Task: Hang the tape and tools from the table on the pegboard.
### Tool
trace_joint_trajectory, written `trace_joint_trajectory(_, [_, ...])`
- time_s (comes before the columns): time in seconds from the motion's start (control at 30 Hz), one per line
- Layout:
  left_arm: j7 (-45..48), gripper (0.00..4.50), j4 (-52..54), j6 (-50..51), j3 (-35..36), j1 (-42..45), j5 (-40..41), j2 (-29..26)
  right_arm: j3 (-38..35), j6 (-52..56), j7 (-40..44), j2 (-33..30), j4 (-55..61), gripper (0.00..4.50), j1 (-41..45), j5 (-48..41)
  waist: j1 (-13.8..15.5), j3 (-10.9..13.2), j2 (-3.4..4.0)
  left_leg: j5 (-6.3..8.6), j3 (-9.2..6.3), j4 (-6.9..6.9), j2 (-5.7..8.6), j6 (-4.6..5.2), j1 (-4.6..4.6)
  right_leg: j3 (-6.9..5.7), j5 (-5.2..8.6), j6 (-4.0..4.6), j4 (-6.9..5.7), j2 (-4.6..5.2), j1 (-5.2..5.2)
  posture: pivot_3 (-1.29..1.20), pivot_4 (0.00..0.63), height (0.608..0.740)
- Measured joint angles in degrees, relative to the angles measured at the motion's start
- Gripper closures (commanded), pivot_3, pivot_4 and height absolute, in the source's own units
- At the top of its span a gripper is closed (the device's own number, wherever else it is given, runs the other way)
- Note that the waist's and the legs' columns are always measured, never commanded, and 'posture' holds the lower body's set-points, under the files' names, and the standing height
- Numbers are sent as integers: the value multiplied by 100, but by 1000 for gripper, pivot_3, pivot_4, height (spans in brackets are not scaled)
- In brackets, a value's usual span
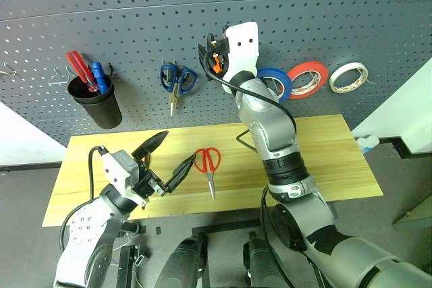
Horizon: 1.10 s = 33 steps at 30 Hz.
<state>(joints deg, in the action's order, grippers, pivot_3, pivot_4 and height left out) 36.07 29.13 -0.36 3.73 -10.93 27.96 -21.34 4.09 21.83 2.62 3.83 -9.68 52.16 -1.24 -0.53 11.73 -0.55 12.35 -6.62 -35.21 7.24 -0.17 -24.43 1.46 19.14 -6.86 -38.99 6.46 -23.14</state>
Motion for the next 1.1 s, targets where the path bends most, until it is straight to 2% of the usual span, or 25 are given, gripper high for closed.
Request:
trace_joint_trajectory(0.8, [378, 0, -910, -339, -203, 741, -157, 239, 120, 541, 545, -582, 935, 44, -176, 92, 7, -33, -21, -27, 2, 0, 0, -45, 0, -2, -1, -1, -3, -6, -1, 102, 108, 740])
trace_joint_trajectory(1.1, [622, 0, -1548, -583, -288, 1285, -250, 359, 100, 652, 903, -948, 1348, 44, -421, 5, 6, -210, -33, -30, 5, -3, -1, -50, 0, -1, -1, -1, -8, -21, 5, 90, 41, 740])
